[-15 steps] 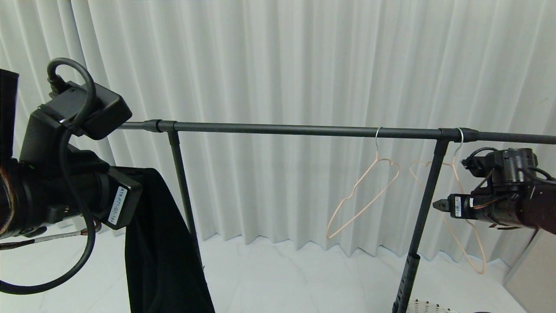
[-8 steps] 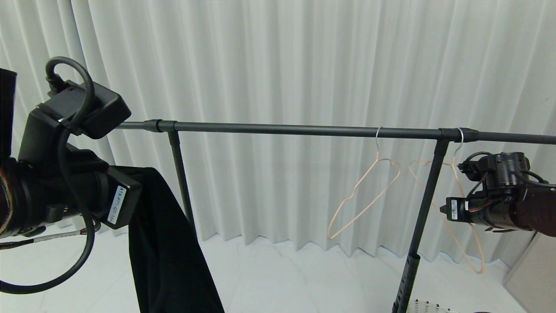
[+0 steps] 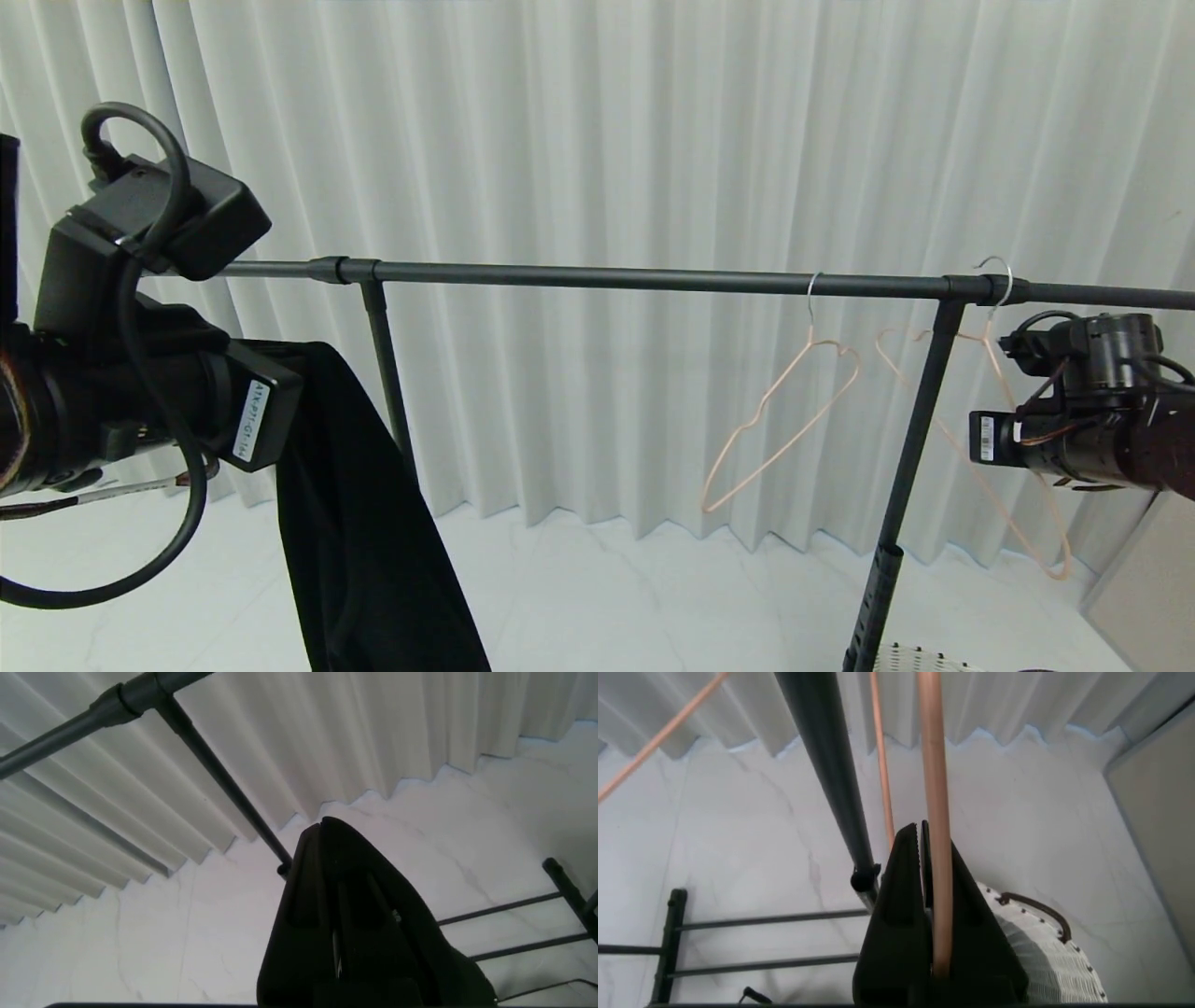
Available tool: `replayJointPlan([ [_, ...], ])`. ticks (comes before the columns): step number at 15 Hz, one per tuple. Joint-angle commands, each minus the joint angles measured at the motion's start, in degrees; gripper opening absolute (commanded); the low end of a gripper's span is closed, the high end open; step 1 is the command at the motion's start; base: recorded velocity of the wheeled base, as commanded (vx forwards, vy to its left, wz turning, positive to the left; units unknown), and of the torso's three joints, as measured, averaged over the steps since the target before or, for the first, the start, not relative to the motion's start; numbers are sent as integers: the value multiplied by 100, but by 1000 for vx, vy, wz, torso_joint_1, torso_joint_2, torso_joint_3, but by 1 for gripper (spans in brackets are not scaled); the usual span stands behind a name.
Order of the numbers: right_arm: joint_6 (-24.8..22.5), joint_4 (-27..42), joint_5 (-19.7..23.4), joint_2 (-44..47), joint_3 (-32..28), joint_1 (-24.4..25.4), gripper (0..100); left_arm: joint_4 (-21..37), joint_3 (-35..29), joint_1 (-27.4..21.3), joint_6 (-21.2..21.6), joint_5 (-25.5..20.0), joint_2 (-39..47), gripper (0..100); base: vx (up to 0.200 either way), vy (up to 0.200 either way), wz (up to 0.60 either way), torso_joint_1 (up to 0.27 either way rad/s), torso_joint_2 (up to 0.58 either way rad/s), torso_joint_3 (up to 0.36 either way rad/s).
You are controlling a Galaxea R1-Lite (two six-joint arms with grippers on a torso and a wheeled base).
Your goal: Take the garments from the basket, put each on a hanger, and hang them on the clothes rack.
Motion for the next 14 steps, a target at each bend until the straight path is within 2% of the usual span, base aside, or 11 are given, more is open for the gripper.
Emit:
replayJointPlan([
  [1, 1, -4, 1, -330, 24, 6, 0, 3, 94, 71, 1, 4, -24, 0, 0, 0, 0, 0, 0, 0],
  [4, -16, 22, -8, -664, 173, 50, 0, -14, 261, 115, 1, 4, -94, 0, 0, 0, 0, 0, 0, 0],
  [7, -25, 22, -34, -1147, 648, 94, 0, -102, 287, 115, -8, 4, -85, 0, 0, 0, 0, 0, 0, 0],
  [9, -51, 40, -201, -1604, 1096, 94, 0, -313, 331, 115, 10, 4, -77, 0, 0, 0, 0, 0, 0, 0],
  [14, -51, 488, -324, -2729, 1808, 138, 0, -340, 410, 107, 150, 4, -200, 0, -200, 0, 0, 4, 5, 1],
])
